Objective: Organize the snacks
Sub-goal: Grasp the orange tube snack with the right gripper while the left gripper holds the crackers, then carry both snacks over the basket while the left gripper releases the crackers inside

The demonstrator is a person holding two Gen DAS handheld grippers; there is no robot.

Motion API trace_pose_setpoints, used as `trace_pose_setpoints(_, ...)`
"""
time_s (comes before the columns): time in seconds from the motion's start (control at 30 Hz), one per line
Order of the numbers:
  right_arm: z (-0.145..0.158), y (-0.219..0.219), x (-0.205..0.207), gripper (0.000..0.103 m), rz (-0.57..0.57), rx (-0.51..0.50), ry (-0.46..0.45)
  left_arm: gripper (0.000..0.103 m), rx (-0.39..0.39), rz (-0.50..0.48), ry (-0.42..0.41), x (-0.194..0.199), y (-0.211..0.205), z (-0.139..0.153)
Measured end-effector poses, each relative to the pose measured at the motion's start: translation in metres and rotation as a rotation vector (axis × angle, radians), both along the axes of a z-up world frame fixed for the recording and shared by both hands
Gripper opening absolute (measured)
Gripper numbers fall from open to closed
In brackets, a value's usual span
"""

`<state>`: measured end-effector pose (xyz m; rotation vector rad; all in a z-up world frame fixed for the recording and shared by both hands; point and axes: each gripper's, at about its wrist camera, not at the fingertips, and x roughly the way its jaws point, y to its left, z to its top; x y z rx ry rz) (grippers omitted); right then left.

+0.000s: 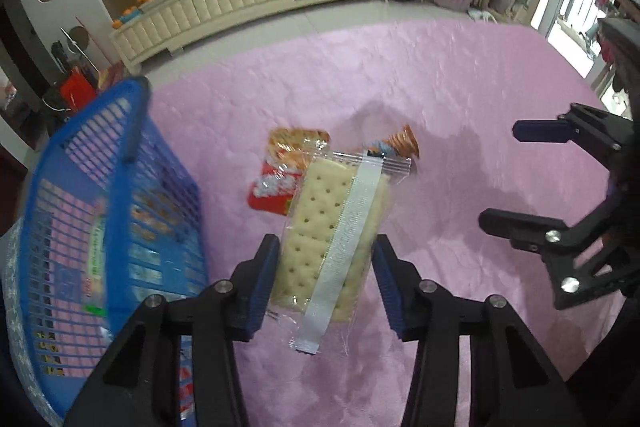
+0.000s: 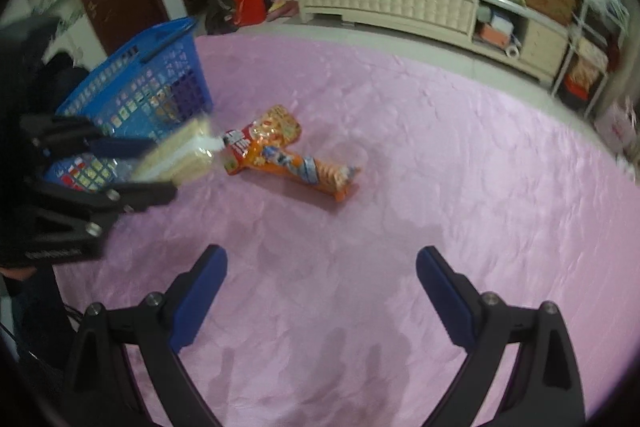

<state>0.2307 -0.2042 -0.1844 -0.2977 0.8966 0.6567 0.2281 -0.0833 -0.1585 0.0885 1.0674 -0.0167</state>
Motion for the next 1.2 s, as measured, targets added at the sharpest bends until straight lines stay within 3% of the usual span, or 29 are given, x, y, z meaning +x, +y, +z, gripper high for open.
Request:
trace_pose_setpoints(0.17, 0.005, 0.024, 0.014, 0.097, 0.106, -0.062, -0.021, 0.045, 0.001, 0.03, -0.036, 0.001, 0.012, 0.011)
trace_pose_setpoints(0.43, -0.012, 0.071, 0.033, 0.086, 0.301, -0.168, -0.029, 0.045, 0.025, 0.054, -0.05, 0.011, 0.012, 0.004)
trace_pose_setpoints(0.5, -0.02, 0.081, 0.041, 0.077, 0.345, -0.197, -0.017, 0.045, 0.019, 0.043, -0.044, 0.013, 0.006, 0.003)
trace_pose_setpoints(0.63, -0.035, 0.096, 0.057, 0.067, 0.414, -0.257, -0.007, 0.045, 0.064, 0.041, -0.033, 0.018, 0.004, -0.001)
trace_pose_setpoints(0.73, -0.046, 0.102, 0.068, 0.055, 0.43, -0.253, 0.055, 0.045, 0.083, 0.046, -0.033, 0.022, 0.003, -0.001)
trace_pose_setpoints(0.8, -0.053, 0.103, 0.067, 0.027, 0.458, -0.253, 0.076, 0.045, 0.09, 0.05, -0.029, 0.024, 0.003, -0.002)
trace_pose_setpoints(0.97, -0.044, 0.096, 0.047, 0.025, 0.483, -0.234, 0.063, 0.045, 0.088, 0.042, -0.043, 0.032, 0.002, -0.001)
trace_pose_setpoints(1.2, 0.006, 0.07, 0.012, 0.025, 0.398, -0.161, 0.026, 0.045, 0.068, 0.036, -0.081, 0.011, -0.001, 0.009)
